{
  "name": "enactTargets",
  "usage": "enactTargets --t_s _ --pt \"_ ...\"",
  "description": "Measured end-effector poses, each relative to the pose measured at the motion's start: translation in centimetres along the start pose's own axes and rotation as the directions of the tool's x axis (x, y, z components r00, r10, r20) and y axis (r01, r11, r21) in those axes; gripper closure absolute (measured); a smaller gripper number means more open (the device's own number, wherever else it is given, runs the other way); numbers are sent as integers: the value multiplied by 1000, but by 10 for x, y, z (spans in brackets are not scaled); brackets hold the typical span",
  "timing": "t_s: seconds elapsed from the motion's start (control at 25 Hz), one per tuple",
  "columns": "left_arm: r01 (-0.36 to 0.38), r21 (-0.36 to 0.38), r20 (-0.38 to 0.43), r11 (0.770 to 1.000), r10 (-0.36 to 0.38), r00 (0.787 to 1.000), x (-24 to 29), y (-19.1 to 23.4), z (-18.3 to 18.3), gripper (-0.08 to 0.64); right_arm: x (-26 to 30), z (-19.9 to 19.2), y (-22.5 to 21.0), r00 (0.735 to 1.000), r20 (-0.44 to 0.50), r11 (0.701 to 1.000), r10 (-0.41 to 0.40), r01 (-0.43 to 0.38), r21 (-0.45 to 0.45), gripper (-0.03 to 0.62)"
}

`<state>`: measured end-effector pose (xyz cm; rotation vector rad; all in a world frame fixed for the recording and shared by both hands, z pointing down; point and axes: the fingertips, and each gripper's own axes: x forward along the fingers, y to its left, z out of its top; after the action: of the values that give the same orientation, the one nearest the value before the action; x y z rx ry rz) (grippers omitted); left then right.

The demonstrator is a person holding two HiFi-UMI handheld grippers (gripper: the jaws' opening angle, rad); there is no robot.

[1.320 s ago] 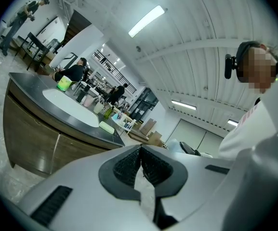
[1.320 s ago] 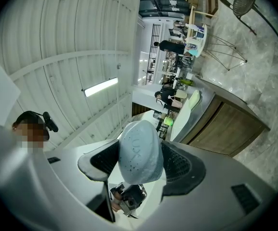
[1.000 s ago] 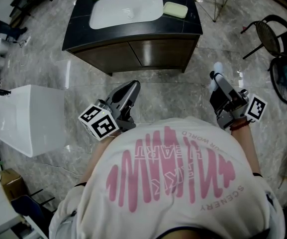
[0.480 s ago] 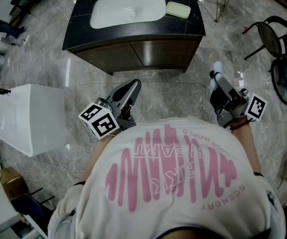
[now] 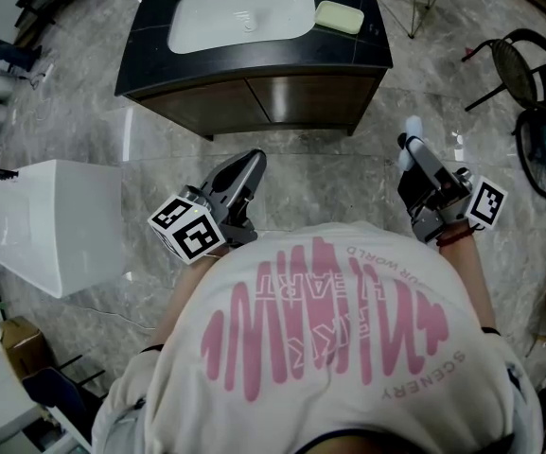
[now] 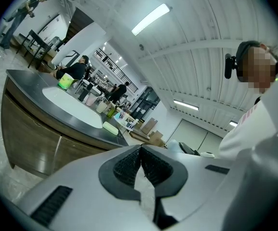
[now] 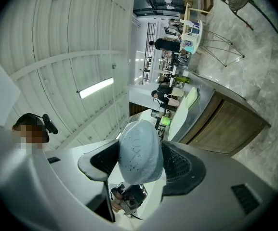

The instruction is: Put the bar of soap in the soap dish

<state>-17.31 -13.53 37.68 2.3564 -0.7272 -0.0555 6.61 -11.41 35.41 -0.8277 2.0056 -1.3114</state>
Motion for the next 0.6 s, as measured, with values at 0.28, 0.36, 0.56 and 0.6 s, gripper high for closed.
enactTargets --t_s 0.28,0.36,0.56,0.6 --pt "-6 11 0 1000 6 1000 6 3 5 552 3 7 -7 1000 10 1000 7 -7 5 314" --pt "-7 15 -1 1000 7 1000 7 2 5 552 3 8 -8 1000 11 1000 12 -12 7 314" --pt "-4 4 -19 1000 4 1000 21 -1 1 552 -5 11 -14 1000 17 1000 2 -2 26 314" --pt "1 6 -26 1000 -1 1000 26 -3 0 552 -8 14 -16 1000 22 1000 0 0 30 314"
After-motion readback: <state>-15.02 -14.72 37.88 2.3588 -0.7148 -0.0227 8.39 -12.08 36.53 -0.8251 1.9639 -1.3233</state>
